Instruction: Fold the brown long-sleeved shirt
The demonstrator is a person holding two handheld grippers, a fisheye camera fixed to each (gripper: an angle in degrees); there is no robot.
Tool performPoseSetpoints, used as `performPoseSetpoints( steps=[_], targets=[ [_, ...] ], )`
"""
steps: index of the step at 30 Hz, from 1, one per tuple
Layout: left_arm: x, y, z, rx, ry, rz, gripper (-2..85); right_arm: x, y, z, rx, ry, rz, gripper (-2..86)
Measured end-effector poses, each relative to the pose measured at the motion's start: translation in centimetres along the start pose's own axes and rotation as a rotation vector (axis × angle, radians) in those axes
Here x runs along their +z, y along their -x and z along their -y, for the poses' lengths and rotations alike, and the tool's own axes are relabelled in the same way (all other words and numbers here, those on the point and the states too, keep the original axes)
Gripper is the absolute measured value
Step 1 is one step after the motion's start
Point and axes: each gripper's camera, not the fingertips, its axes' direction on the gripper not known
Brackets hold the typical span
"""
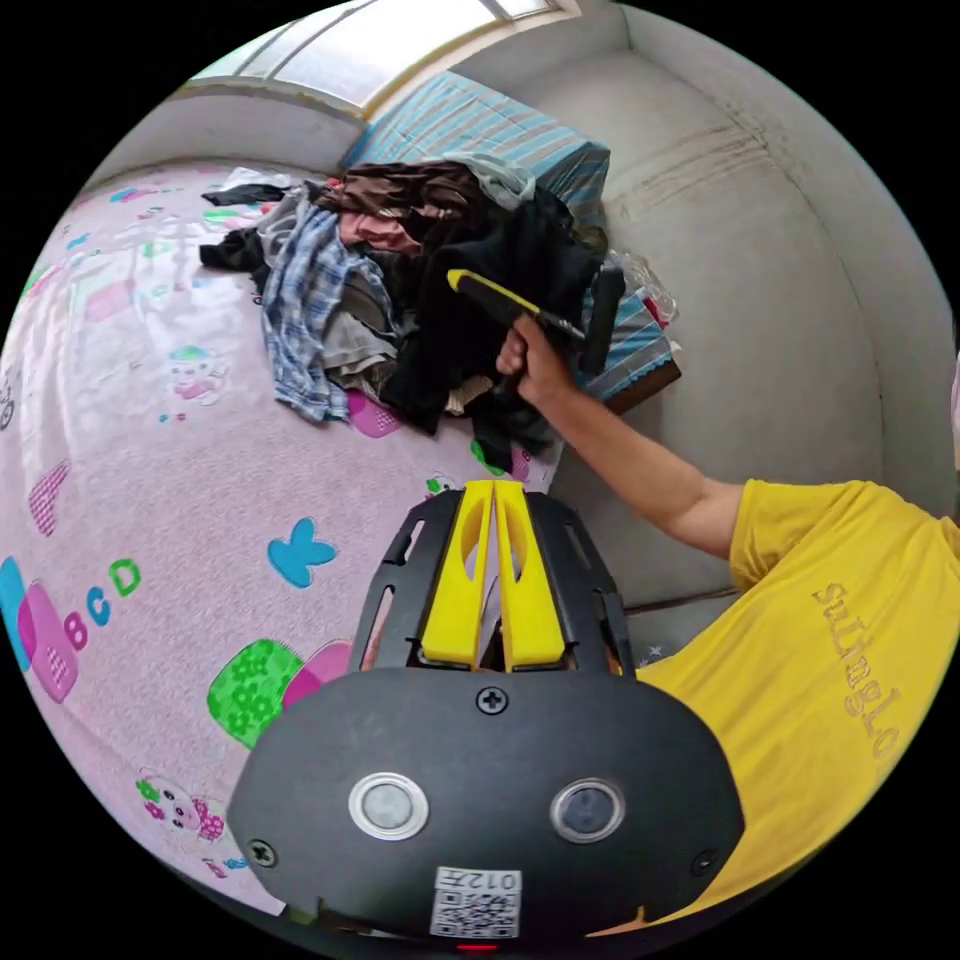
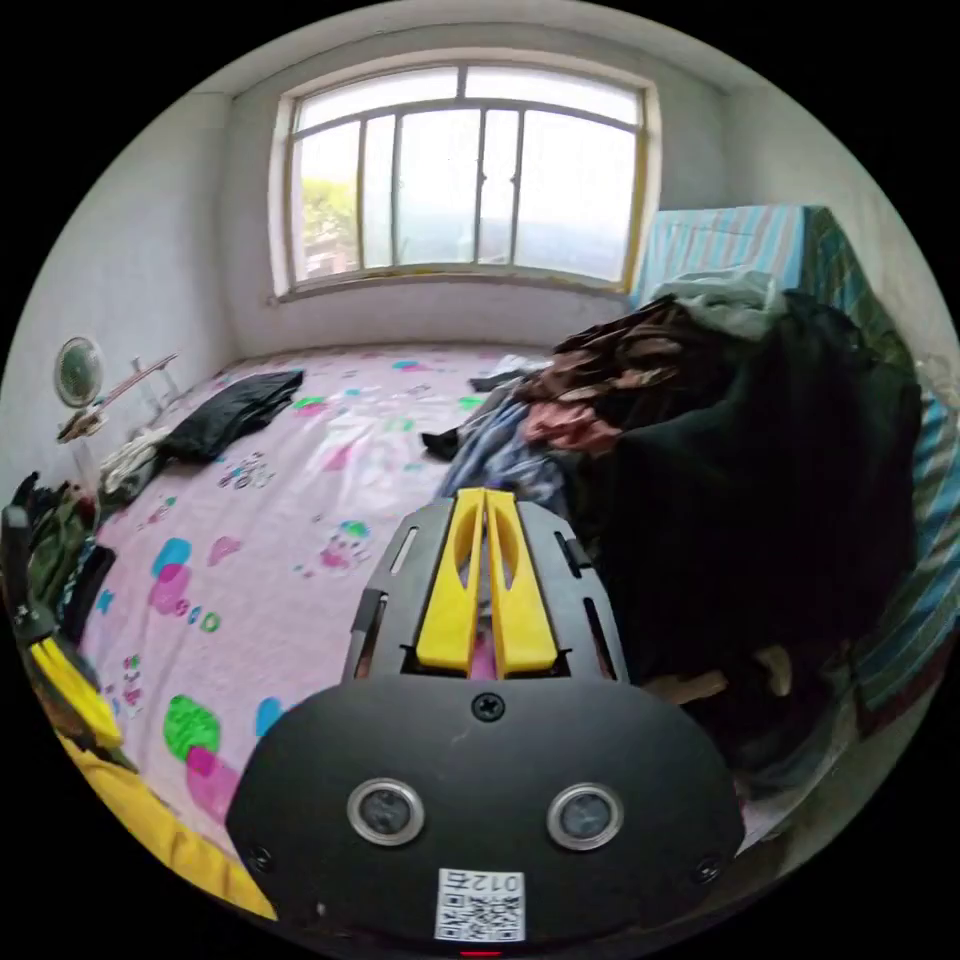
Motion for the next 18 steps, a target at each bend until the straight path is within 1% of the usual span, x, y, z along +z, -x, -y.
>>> performPoseSetpoints(
  steps=[4, 6, 9, 13, 15, 18],
  targets=[
    [4.9, 1.4, 5.6, 0.006, 0.076, 0.022, 0.4, 3.4, -7.1, 2.8, -0.045, -0.048, -0.206, 5.2],
    [6.7, 2.3, 7.5, -0.011, 0.092, 0.014, 0.4, 6.1, -10.4, 4.7, -0.151, -0.035, -0.347, 6.4],
    [9.3, 3.7, 10.1, -0.03, 0.12, 0.017, 0.4, 9.2, -14.0, 6.6, -0.234, -0.018, -0.457, 7.6],
    [12.4, 5.6, 13.4, -0.058, 0.14, 0.006, 0.4, 13.1, -17.4, 8.1, -0.333, 0.043, -0.517, 8.7],
    [13.6, 6.3, 14.8, -0.064, 0.147, 0.006, 0.5, 16.1, -19.4, 8.4, -0.407, 0.123, -0.534, 8.9],
    [15.1, 7.0, 17.0, -0.059, 0.147, 0.011, 0.5, 18.9, -22.5, 8.2, -0.415, 0.206, -0.555, 7.2]
  ],
)
